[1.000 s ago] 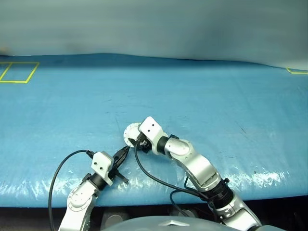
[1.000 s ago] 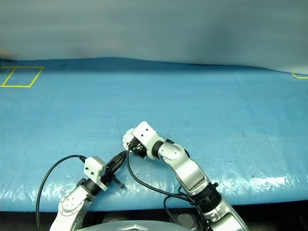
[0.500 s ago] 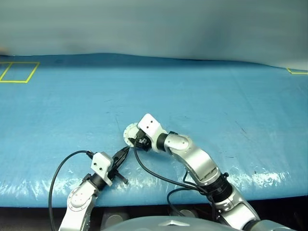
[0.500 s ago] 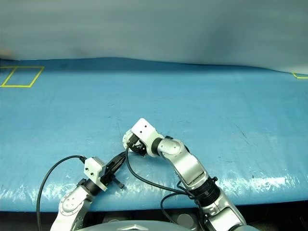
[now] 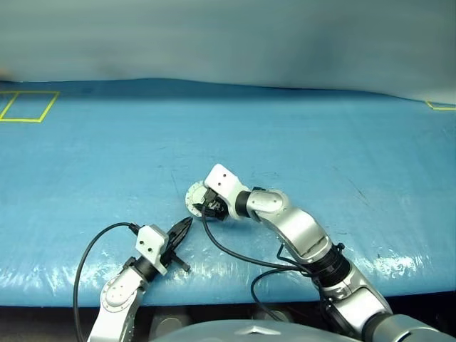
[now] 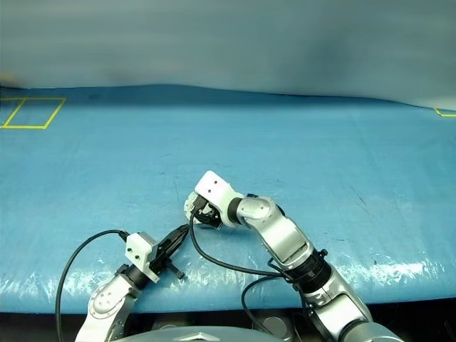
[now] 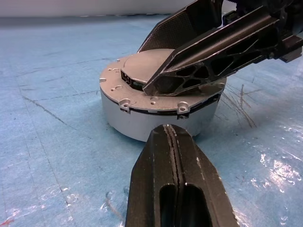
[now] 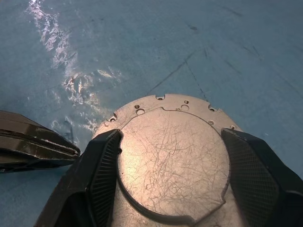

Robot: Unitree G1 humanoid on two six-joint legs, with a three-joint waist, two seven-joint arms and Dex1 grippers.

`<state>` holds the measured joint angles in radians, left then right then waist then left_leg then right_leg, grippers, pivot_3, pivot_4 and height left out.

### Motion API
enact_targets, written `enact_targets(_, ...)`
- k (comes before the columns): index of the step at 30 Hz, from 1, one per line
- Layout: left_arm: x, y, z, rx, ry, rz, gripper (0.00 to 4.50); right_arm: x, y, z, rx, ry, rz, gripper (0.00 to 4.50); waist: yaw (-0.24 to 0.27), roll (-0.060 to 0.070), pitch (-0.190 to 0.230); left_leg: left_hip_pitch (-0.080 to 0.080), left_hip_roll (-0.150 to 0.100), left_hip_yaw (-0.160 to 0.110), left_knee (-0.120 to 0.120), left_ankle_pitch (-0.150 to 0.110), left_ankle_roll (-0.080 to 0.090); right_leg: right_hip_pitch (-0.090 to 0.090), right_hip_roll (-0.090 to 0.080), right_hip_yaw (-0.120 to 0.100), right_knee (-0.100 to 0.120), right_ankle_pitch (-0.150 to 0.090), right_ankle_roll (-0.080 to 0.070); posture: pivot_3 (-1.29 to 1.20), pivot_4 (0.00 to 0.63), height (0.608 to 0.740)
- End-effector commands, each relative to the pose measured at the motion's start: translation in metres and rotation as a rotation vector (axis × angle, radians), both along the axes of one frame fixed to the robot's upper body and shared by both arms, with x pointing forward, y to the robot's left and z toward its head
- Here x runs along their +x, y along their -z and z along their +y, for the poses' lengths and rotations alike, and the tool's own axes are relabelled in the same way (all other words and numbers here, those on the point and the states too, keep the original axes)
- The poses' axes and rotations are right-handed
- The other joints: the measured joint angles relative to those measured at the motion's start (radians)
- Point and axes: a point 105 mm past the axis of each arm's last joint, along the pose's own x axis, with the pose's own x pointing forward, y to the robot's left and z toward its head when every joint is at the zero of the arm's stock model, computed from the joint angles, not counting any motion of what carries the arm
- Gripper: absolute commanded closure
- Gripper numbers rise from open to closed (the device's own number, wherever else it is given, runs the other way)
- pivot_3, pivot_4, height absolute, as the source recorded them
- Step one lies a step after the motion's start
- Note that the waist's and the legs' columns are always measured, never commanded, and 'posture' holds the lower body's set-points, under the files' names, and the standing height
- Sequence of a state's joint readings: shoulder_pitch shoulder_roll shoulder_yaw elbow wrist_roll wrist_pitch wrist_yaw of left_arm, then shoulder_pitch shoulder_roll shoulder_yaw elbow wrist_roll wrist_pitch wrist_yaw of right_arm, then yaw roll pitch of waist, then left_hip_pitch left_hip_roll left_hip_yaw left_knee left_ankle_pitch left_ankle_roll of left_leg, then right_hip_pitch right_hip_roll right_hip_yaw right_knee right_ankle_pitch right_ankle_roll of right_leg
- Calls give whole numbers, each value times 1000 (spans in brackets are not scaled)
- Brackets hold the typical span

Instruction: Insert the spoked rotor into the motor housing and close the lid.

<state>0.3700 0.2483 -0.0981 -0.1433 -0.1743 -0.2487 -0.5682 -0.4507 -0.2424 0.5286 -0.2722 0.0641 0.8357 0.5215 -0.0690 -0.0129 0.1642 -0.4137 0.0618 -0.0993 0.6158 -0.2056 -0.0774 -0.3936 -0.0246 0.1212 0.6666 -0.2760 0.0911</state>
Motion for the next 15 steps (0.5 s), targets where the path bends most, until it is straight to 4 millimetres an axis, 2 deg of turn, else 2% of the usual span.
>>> enact_targets(1, 0, -8, -3, -8, 12, -30, 4500, 2, 2, -1, -8, -10, -27, 1454, 0, 0, 0, 0, 0, 0, 0, 0, 0, 0, 0, 0, 0, 0, 0, 0, 150, 740)
enact_targets(9, 0, -11, -5, -7, 16, -36, 4500, -1, 19, -1, 9, -58, -47, 1454, -2, 0, 0, 1, 0, 0, 0, 0, 0, 0, 0, 0, 0, 0, 0, 0, 150, 740)
enact_targets(15, 1, -13, -5, -4, 17, -36, 4500, 6, 24, -7, -12, -60, -40, 1454, -5, 0, 0, 2, 0, 0, 0, 0, 0, 1, 0, 0, 0, 0, 0, 0, 150, 740)
